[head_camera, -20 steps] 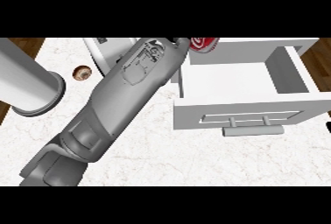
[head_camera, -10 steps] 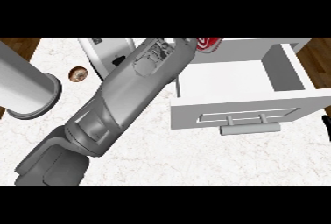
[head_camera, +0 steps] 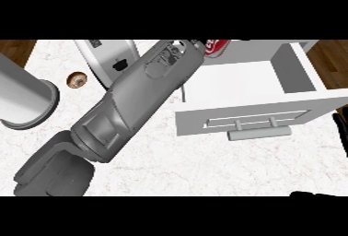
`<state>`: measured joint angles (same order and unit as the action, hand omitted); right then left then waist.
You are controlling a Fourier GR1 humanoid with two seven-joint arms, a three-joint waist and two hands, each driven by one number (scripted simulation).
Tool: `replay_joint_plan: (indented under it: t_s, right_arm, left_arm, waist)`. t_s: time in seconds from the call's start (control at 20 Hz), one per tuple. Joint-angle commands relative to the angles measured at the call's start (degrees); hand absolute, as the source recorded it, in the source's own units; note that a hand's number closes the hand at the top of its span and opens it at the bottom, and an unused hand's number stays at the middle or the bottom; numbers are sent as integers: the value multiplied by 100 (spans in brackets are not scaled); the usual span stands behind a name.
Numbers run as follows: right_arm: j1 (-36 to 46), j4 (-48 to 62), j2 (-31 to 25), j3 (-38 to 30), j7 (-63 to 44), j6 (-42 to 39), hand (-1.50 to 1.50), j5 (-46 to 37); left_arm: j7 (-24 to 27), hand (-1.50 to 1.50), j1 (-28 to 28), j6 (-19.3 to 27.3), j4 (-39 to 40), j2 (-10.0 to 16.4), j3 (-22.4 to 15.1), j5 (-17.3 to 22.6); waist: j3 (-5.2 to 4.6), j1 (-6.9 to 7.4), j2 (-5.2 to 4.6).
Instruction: Pick up the can, place it into the drawer and close the drawer
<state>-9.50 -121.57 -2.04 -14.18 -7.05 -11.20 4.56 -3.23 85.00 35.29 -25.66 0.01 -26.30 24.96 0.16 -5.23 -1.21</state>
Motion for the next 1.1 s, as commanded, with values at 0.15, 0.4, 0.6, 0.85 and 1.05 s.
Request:
replay_joint_plan:
  t_s: [0.15,0.4,0.6,0.85,1.05]
  right_arm:
    - [208,67,-143,-186,16,-53,-150,222]
    - [421,80,-127,-18,-112,72,-150,-15]
    - [281,183,-187,-95,32,-53,-150,22]
    - [694,127,-99,62,-305,231,-150,-88]
    - [731,205,-201,94,-246,68,-150,-33]
  left_arm:
    - [357,150,13,80,424,0,-363,117]
    - [468,150,-208,244,331,-1,-746,257]
    - [417,-150,-223,443,491,-1,-838,346]
    - [581,-150,-328,585,579,-1,-892,470]
    - [538,-150,-384,958,409,-1,-1089,593]
  waist:
    - [2,-76,-24]
    - [0,-133,-43]
    - [3,-152,-39]
    - [-3,-148,-68]
    - [2,-260,-74]
